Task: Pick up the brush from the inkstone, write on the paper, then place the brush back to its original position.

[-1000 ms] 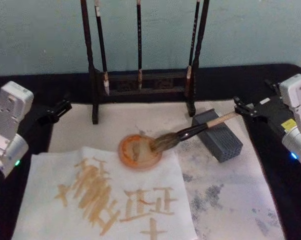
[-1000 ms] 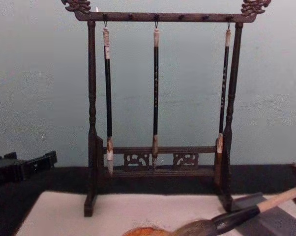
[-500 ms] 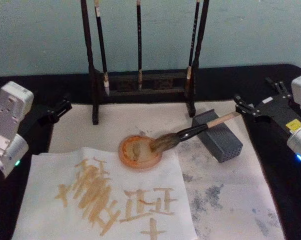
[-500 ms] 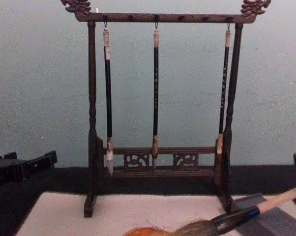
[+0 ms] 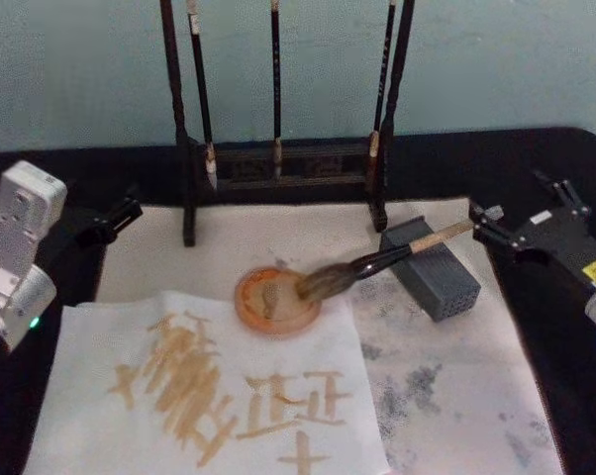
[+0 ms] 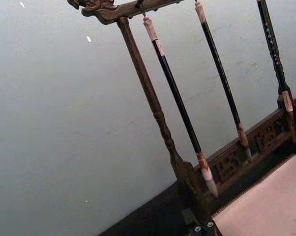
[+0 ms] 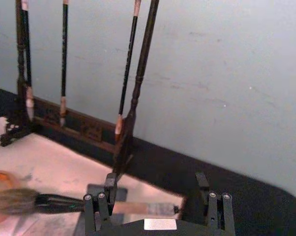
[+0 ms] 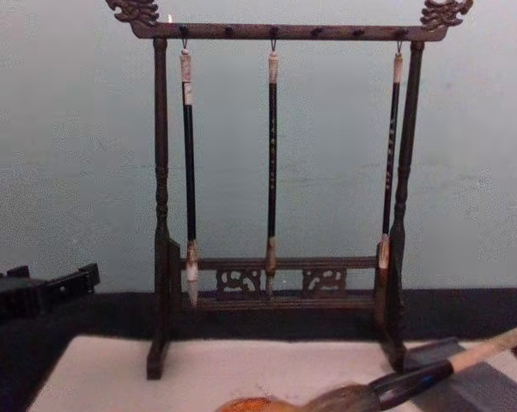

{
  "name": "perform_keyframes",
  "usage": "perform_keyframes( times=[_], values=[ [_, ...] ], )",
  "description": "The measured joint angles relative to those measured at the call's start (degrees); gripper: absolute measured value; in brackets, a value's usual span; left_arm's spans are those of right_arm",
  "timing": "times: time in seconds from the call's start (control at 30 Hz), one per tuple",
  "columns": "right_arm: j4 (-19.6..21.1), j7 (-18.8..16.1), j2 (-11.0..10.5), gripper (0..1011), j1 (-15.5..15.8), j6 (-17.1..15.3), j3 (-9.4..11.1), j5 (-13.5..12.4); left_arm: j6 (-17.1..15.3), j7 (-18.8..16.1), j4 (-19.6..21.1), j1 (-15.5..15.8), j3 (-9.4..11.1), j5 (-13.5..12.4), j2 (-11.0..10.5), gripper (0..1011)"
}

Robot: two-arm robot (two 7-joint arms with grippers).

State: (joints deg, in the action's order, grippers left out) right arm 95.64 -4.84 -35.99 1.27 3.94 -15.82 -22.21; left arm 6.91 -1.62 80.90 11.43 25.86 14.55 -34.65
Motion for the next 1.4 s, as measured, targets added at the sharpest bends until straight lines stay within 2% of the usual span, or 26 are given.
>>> perform_keyframes(
  times=[0.23, 0.53, 0.67, 0.77, 0.87, 0.9, 0.97, 1.0, 1.1, 1.2, 1.4],
  values=[
    [2.39, -1.63, 0.20, 1008, 3.74, -0.80, 2.03, -2.32, 0.00, 0.00, 0.00, 0.00, 0.00, 0.00, 0.00, 1002],
    [2.07, -4.62, 1.96, 1008, 5.38, -2.22, 4.04, -6.79, 0.00, 0.00, 0.00, 0.00, 0.00, 0.00, 0.00, 1000],
    [1.22, -6.96, 3.19, 1008, 5.54, -3.86, 5.31, -10.85, 0.00, 0.00, 0.00, 0.00, 0.00, 0.00, 0.00, 1002],
    [-0.14, -9.71, 4.60, 1008, 5.12, -6.57, 6.78, -15.74, 0.00, 0.00, 0.00, 0.00, 0.00, 0.00, 0.00, 1002],
    [-0.89, -11.19, 5.47, 1008, 4.72, -8.19, 7.63, -18.62, 0.00, 0.00, 0.00, 0.00, 0.00, 0.00, 0.00, 1002],
    [-1.39, -11.93, 5.95, 1008, 4.44, -9.27, 8.07, -20.49, 0.00, 0.00, 0.00, 0.00, 0.00, 0.00, 0.00, 1002],
    [-1.84, -12.44, 6.32, 1008, 4.16, -10.37, 8.45, -22.44, 0.00, 0.00, 0.00, 0.00, 0.00, 0.00, 0.00, 1002],
    [-2.33, -12.76, 6.60, 1008, 3.85, -11.49, 8.75, -24.38, 0.00, 0.00, 0.00, 0.00, 0.00, 0.00, 0.00, 1002],
    [-2.88, -13.02, 6.87, 1008, 3.50, -12.97, 9.05, -26.83, 0.00, 0.00, 0.00, 0.00, 0.00, 0.00, 0.00, 1002],
    [-4.01, -13.16, 7.61, 1008, 2.96, -15.23, 9.72, -30.99, 0.00, 0.00, 0.00, 0.00, 0.00, 0.00, 0.00, 1002],
    [-5.18, -12.57, 9.06, 1008, 2.58, -17.20, 11.07, -36.42, 0.00, 0.00, 0.00, 0.00, 0.00, 0.00, 0.00, 1002]
  ],
)
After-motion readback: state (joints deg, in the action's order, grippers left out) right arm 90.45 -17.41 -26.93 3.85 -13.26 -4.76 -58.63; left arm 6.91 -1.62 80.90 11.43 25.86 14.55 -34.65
